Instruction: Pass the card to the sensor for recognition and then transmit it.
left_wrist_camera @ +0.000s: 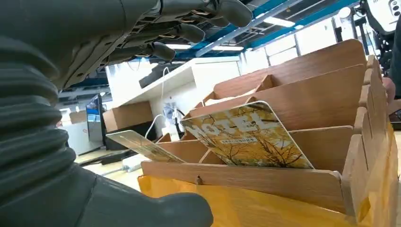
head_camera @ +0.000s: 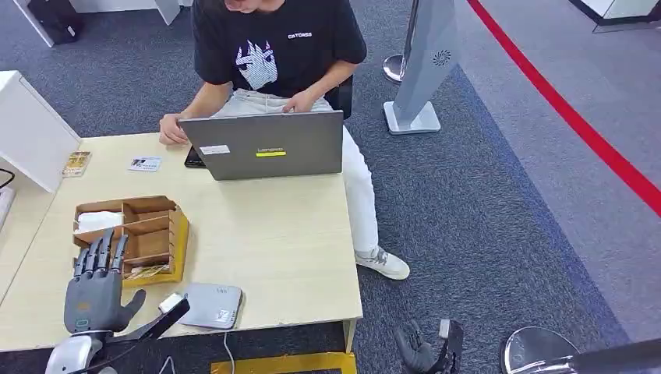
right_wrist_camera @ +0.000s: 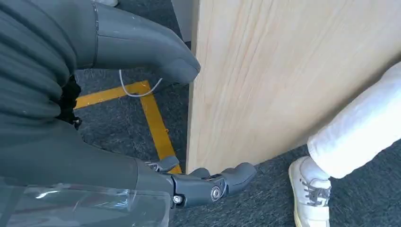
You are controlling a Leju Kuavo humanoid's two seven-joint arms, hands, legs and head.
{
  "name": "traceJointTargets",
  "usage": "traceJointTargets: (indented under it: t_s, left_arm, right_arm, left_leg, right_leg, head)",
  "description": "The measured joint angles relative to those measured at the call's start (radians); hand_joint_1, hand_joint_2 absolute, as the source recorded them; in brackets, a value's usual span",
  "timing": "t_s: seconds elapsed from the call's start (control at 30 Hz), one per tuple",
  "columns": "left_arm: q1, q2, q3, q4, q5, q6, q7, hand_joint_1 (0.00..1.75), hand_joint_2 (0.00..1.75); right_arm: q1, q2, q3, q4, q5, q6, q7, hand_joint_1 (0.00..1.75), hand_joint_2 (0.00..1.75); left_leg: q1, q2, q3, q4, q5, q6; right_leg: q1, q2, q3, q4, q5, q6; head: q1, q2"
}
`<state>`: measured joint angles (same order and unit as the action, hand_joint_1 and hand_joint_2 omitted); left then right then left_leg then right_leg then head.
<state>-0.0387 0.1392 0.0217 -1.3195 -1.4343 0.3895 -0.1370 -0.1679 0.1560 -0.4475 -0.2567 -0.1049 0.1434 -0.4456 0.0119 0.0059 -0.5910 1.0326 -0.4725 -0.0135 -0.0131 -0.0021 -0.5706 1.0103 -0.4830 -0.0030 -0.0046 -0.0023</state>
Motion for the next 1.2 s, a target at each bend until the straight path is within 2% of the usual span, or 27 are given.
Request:
traceJointTargets:
  t_s: [0.03, 0.07, 0.63, 0.93, 1.2]
  left_arm:
    - [0.0, 0.0, 0.0, 0.0, 0.0, 0.0, 0.0, 1.61, 1.75]
    - [0.0, 0.0, 0.0, 0.001, 0.0, 0.0, 0.0, 1.75, 1.75]
    - [0.0, 0.007, 0.034, 0.058, 0.036, 0.018, -0.018, 1.75, 1.75]
    - [-0.002, 0.01, 0.051, 0.08, 0.065, 0.064, -0.065, 1.75, 1.75]
    - [0.015, 0.006, 0.052, -0.037, 0.102, 0.087, -0.09, 1.75, 1.75]
  right_arm:
    - [0.0, 0.0, 0.0, 0.0, 0.0, 0.0, 0.0, 0.0, 1.75]
    - [0.0, 0.0, 0.0, 0.0, 0.0, 0.0, 0.0, 0.0, 1.75]
    - [0.0, 0.002, 0.0, 0.0, 0.01, 0.005, -0.006, 0.0, 1.75]
    - [-0.001, 0.002, 0.002, 0.0, 0.022, 0.013, -0.014, 0.0, 1.75]
    - [-0.001, 0.002, 0.003, 0.0, 0.032, -0.001, -0.016, 0.0, 1.75]
  left_leg:
    - [0.0, 0.0, 0.0, 0.0, 0.0, 0.0]
    - [0.0, 0.0, 0.0, 0.0, 0.0, 0.0]
    - [0.0, 0.0, 0.0, 0.0, 0.0, 0.0]
    - [0.0, 0.0, 0.0, 0.0, 0.0, 0.0]
    - [0.0, 0.0, 0.0, 0.0, 0.0, 0.0]
  right_leg:
    - [0.0, 0.0, 0.0, 0.0, 0.0, 0.0]
    - [0.0, 0.0, 0.0, 0.0, 0.0, 0.0]
    - [0.0, 0.0, 0.0, 0.0, 0.0, 0.0]
    - [0.0, 0.0, 0.0, 0.0, 0.0, 0.0]
    - [0.0, 0.0, 0.0, 0.0, 0.0, 0.0]
  head:
    - [0.0, 0.0]
    - [0.0, 0.0]
    - [0.0, 0.0]
    - [0.0, 0.0]
    - [0.0, 0.0]
